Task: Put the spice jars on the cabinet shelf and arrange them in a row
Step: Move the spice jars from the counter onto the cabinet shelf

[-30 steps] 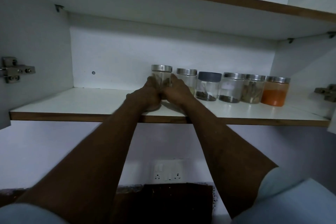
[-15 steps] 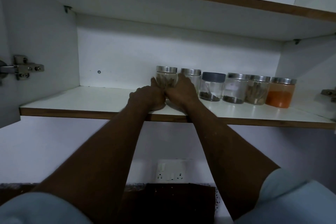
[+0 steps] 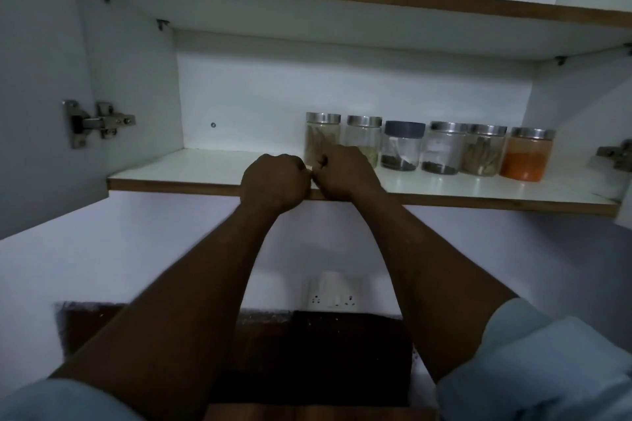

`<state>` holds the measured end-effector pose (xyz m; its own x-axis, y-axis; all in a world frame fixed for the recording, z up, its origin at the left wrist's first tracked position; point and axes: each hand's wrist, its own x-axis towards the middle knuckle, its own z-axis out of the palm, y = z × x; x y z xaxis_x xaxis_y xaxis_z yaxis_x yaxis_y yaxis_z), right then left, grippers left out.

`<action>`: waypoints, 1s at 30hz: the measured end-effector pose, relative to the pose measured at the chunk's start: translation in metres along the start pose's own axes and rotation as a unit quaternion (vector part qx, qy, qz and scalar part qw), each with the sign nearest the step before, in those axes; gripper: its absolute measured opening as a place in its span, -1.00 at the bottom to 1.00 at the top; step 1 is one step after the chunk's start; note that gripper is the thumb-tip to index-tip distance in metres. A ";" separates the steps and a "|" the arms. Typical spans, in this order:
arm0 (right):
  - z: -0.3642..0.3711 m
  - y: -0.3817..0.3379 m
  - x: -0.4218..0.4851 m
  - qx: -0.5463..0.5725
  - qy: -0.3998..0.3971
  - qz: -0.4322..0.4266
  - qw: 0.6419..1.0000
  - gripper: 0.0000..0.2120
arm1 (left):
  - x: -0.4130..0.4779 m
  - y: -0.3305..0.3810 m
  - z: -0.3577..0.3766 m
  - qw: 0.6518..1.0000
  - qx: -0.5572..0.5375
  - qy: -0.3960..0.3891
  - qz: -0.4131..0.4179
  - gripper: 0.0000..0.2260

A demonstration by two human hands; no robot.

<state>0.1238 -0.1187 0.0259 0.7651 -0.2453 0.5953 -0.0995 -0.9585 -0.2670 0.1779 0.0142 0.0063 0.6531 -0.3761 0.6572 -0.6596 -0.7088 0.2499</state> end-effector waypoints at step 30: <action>0.242 -0.076 -0.447 0.187 -0.417 0.065 0.887 -0.91 | -0.492 -0.136 0.084 0.908 -0.054 -0.372 -0.184 -0.76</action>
<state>-0.0566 0.0989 -0.4036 0.9826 -0.0072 -0.1857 -0.1224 -0.7770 -0.6175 -0.0225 0.2457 -0.4106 0.8809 -0.4532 -0.1363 -0.3524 -0.8204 0.4503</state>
